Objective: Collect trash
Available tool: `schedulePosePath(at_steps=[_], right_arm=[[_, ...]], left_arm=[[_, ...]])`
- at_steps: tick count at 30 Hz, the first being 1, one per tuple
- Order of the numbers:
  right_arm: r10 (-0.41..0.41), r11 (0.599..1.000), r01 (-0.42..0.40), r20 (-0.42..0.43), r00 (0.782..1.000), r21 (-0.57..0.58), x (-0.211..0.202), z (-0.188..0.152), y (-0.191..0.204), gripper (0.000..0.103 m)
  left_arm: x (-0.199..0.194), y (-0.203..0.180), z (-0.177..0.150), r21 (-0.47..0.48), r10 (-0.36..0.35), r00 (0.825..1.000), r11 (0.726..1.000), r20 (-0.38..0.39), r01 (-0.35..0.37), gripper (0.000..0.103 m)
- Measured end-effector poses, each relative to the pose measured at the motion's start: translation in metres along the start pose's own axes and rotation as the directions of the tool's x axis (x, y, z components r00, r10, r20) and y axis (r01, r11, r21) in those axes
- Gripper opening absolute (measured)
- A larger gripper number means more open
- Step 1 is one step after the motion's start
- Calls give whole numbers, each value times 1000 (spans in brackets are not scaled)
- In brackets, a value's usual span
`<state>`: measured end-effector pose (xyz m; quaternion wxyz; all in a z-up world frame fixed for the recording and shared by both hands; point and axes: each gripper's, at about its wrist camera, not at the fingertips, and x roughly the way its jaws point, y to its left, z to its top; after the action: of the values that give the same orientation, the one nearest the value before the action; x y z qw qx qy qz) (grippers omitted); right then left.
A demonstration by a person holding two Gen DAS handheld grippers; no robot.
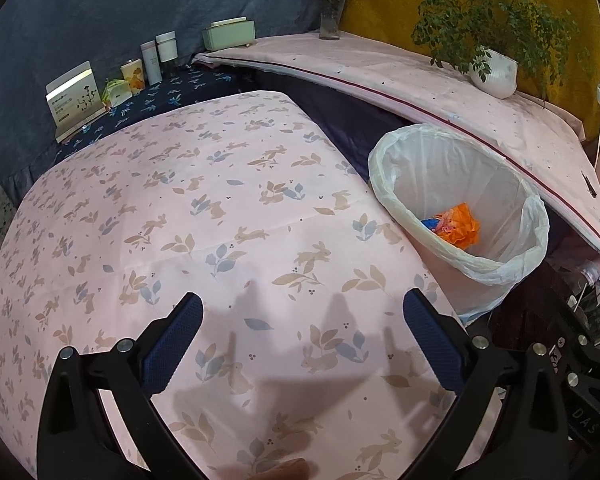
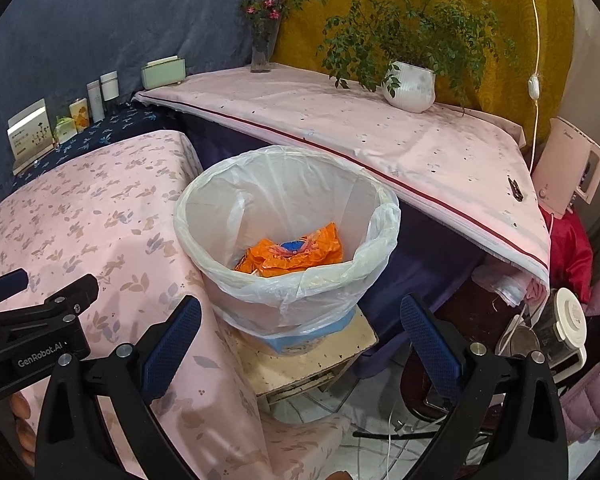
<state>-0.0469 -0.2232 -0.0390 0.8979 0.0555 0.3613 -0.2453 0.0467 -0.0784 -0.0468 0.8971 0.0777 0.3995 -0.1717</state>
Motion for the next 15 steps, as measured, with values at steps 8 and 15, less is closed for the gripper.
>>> schedulePosePath(at_steps=[8, 15], right_arm=[[5, 1000, -5, -8, 1000, 3, 1, -4, 0, 96], [3, 1000, -3, -12, 1000, 3, 2, -7, -1, 96]], left_arm=[[-3, 1, -1, -11, 3, 1000, 1000, 2, -3, 96], [-3, 0, -1, -12, 4, 1000, 1000, 4, -4, 96]])
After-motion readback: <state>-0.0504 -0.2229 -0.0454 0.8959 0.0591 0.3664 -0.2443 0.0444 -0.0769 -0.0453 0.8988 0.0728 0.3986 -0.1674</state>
